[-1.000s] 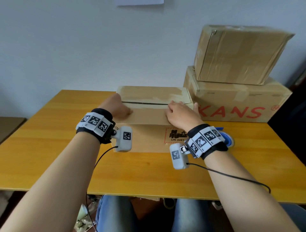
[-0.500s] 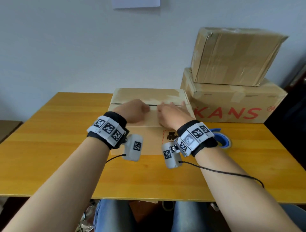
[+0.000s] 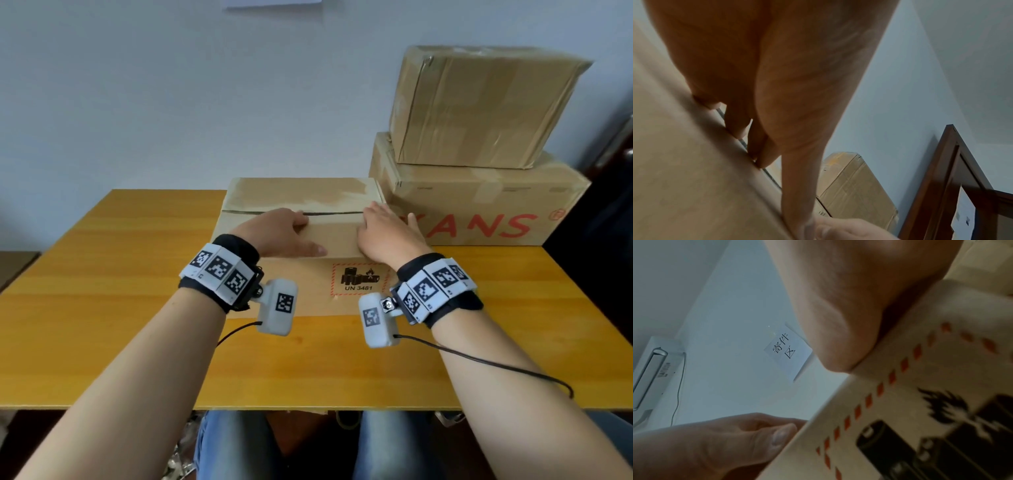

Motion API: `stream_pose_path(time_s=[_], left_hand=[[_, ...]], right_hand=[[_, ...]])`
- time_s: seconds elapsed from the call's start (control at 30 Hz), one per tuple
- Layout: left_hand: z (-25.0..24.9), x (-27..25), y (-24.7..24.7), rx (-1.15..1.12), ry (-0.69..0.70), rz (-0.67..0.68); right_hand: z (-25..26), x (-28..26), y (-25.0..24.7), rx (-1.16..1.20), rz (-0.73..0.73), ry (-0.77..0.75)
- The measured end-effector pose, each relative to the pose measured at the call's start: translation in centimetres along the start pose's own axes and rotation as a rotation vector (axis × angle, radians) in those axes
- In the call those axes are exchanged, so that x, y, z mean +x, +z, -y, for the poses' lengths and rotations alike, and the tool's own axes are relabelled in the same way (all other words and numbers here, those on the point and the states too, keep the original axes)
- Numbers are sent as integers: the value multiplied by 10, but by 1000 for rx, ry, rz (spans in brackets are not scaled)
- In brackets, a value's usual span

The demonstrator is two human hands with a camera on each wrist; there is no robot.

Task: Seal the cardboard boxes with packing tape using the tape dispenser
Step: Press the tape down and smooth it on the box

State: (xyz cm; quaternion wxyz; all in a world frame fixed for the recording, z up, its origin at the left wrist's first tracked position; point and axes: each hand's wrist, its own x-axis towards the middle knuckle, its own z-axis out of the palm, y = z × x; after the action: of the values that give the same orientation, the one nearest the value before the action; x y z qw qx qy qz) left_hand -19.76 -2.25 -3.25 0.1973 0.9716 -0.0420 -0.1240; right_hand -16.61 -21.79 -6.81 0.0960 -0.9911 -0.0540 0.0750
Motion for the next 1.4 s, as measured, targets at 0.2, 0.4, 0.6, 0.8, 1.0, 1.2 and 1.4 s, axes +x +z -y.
stream_pose_path(time_s=[0.2,0.4,0.6,0.8,1.0,1.2,1.4], left_hand=[[3,1,1,-80,-10,-2],[3,-3,0,-61,6,-20],[2,-3,3,-30,32,-12],[1,0,5,36,78,8],[15,-1,5,209,92,53],[34,-1,-3,233,100,129],[-4,-7,20,215,134,114]], right_hand=[[3,1,4,71,-17,26],[9,9,-7,147,20,98],[-6,21,-18,340,-32,68],[-18,12,-21,463,0,61],[-11,5,-20,369,34,40],[11,-7,-14,218,7,28],[14,-9,-22,134,17,1]])
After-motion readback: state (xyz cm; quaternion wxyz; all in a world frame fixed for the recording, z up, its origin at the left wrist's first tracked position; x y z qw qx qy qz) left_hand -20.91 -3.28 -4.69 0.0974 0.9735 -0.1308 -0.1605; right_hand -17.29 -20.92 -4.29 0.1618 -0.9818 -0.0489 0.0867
